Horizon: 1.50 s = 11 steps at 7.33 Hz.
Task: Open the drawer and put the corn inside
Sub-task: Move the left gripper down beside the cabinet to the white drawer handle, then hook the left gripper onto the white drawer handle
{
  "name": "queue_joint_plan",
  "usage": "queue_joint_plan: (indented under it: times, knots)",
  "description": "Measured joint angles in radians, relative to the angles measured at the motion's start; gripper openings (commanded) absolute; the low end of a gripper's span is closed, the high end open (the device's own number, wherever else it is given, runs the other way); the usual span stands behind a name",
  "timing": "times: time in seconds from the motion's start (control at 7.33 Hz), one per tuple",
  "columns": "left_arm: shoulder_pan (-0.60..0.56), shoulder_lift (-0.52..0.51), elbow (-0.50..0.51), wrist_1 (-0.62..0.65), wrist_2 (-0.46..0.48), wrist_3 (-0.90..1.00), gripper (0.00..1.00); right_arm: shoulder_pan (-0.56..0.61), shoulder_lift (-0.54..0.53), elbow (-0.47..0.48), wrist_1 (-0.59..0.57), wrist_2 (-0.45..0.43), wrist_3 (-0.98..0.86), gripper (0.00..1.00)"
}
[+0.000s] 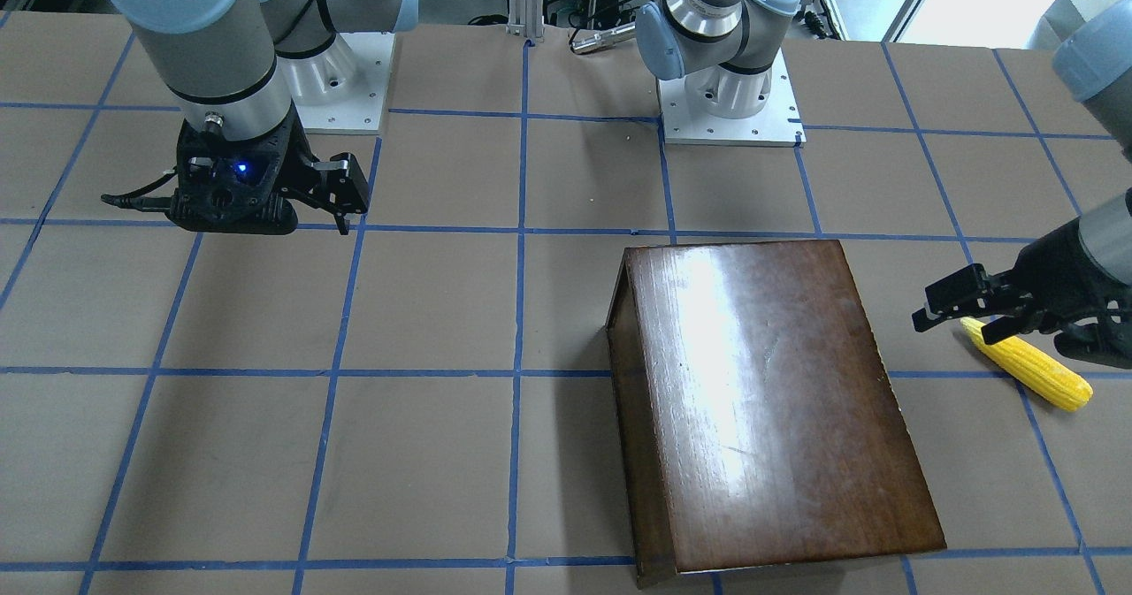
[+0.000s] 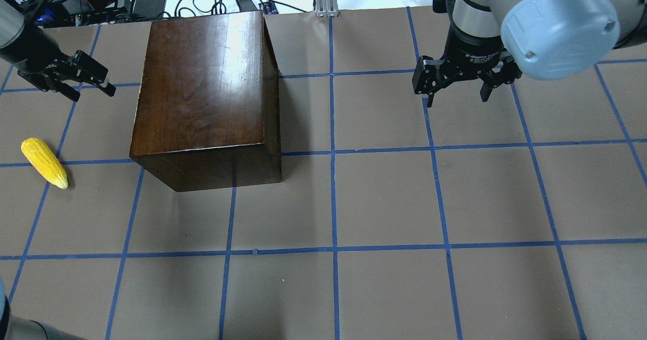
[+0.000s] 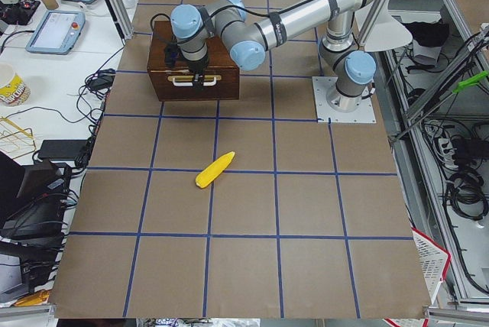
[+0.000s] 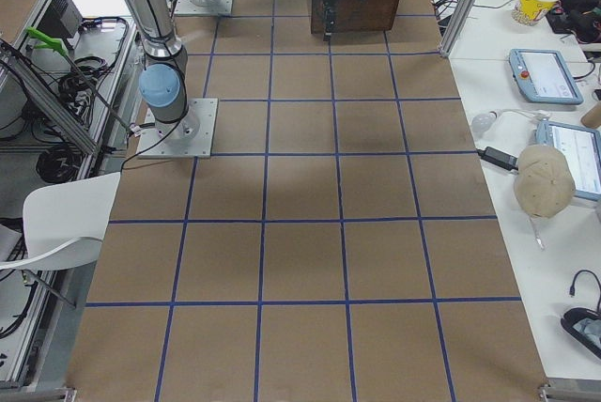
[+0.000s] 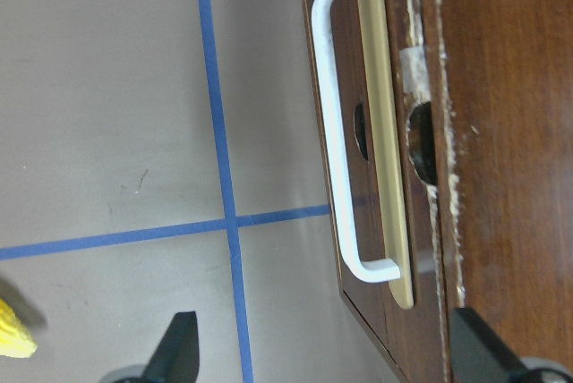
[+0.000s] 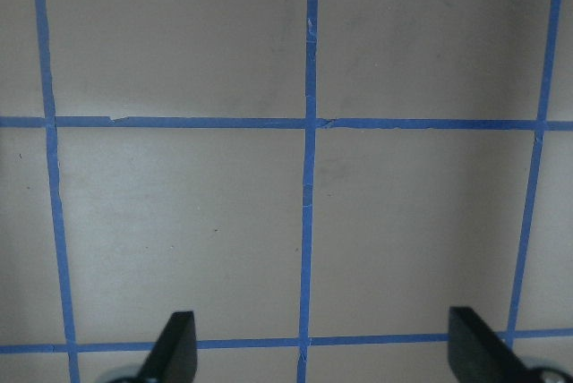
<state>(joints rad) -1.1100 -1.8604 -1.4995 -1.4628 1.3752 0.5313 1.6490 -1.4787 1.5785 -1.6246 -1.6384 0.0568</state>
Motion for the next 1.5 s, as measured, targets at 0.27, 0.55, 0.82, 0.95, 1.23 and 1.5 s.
queue_joint_plan:
  times: [0.27,0.55,0.82,0.95,1.23,1.5]
  knots:
    - [0.001,-0.033,-0.027,0.079,-0.042,-0.006,1.00,0.000,0.000,0.000,0.000,0.000,0.000,1.00]
    - [0.006,-0.061,-0.032,0.109,-0.051,-0.006,1.00,0.000,0.000,-0.001,0.000,0.000,0.000,1.00]
    - [0.008,-0.087,-0.030,0.120,-0.054,-0.024,1.00,0.000,0.000,-0.001,0.000,0.000,0.000,1.00]
    - [0.008,-0.095,-0.029,0.122,-0.065,-0.061,1.00,0.000,0.000,-0.001,0.000,0.000,0.000,1.00]
    - [0.007,-0.110,-0.030,0.125,-0.092,-0.112,1.00,0.000,0.000,-0.001,0.000,0.000,0.000,1.00]
    - [0.007,-0.125,-0.030,0.125,-0.098,-0.117,1.00,0.000,0.000,-0.001,0.000,0.000,0.000,1.00]
